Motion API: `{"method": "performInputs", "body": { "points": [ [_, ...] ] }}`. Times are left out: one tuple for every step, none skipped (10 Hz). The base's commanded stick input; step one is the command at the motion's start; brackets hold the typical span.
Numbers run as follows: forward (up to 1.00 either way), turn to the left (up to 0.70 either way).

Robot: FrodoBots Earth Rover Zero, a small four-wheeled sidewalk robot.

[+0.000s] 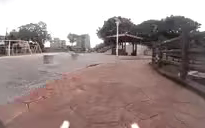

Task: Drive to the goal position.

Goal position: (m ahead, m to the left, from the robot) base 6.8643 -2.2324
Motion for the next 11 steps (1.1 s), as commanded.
{"method": "performInputs", "body": {
  "points": [
    [0.70,0.00],
    [0.70,0.00],
    [0.70,0.00],
    [0.70,-0.04],
    [0.70,-0.17],
    [0.70,-0.35],
    [0.70,-0.35],
    [0.70,-0.35],
    [0.70,-0.35],
    [0.70,-0.35],
    [0.70,-0.35]
  ]
}}
